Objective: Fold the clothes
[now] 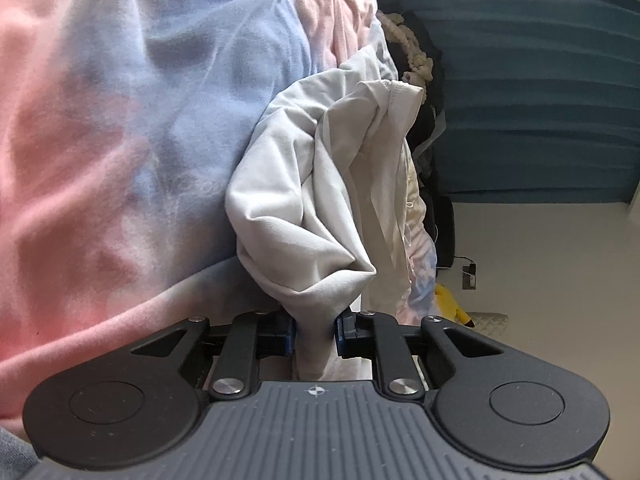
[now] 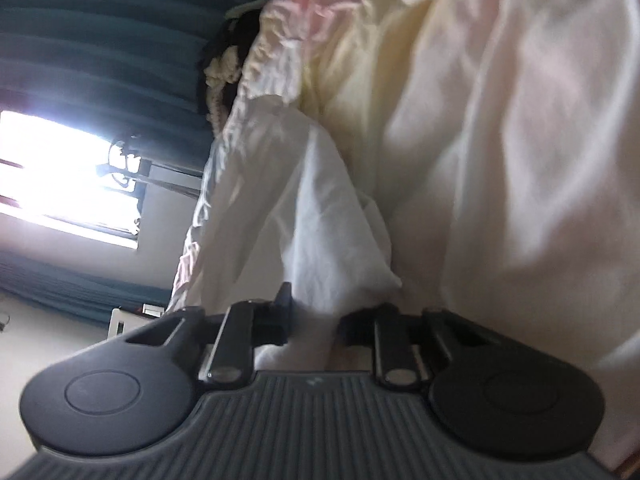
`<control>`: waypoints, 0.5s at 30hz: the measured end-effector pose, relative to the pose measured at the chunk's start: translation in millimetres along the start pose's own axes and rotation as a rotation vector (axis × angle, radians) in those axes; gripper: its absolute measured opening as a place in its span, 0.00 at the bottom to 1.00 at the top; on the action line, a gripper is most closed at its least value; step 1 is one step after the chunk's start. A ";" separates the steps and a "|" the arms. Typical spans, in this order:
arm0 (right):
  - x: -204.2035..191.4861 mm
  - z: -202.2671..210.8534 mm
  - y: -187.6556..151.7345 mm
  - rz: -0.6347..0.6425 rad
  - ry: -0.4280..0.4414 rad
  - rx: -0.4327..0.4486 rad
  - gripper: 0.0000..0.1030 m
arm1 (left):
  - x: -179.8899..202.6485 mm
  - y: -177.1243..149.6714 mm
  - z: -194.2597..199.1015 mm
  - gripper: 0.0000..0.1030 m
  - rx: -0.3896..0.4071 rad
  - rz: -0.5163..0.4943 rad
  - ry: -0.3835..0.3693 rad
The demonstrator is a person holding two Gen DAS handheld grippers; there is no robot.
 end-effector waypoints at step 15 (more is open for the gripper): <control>-72.8 53.3 22.9 0.173 0.179 0.106 0.12 | 76.9 -16.0 69.3 0.12 0.061 -0.126 -0.113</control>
Point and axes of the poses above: each gripper's, at about its wrist camera, not at the fingertips, and z roughly against the way its jaws point, x to its right, y to its top, the point moved 9 cm from there along -z, roughly the way its jaws point, and after that the axes turned 1 degree about -x, right-handed, at the moved point
